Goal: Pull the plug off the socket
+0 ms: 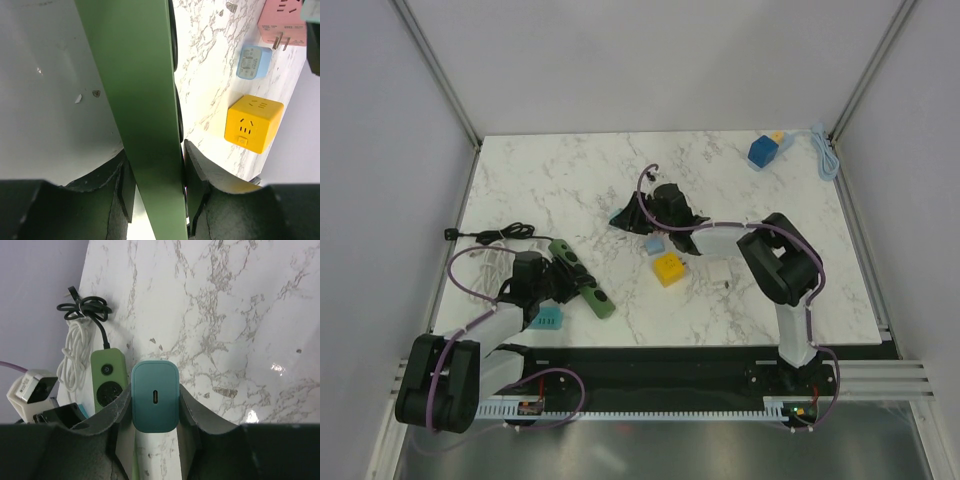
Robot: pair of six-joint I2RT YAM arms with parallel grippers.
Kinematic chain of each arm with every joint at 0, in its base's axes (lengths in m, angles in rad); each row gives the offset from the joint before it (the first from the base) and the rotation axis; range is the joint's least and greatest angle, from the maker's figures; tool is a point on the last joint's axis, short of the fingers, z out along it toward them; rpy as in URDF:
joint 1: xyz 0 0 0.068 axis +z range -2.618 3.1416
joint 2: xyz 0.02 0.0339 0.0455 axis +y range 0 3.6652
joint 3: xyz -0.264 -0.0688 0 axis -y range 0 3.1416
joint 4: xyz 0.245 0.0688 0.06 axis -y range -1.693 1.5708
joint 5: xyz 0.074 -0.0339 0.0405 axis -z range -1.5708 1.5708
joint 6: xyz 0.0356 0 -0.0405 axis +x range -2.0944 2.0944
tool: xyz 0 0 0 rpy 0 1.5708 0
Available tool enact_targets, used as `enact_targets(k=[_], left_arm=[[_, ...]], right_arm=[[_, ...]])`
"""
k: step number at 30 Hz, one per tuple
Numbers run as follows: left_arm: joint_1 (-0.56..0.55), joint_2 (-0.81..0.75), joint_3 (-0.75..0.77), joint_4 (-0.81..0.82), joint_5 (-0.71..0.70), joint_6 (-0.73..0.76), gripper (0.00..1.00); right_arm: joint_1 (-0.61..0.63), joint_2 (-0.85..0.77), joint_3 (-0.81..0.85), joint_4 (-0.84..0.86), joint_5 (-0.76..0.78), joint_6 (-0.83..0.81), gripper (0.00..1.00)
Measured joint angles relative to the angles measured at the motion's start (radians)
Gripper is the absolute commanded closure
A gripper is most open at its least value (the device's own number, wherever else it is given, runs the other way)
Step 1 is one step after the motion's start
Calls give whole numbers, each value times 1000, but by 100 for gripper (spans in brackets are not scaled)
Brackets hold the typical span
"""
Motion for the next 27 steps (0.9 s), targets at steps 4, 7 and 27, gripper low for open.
enact_targets(k=[4,7,27], left_arm=[[0,-14,0,-13,-6,5,98],[0,-28,0,-21,-10,16,98],[-1,-130,22,-174,-77,57,45]], right_arm=[[10,-33,-30,-50,9,-73,97],[11,-42,-31,-103,20,-144,92],[9,43,90,-332,85,-299,49]])
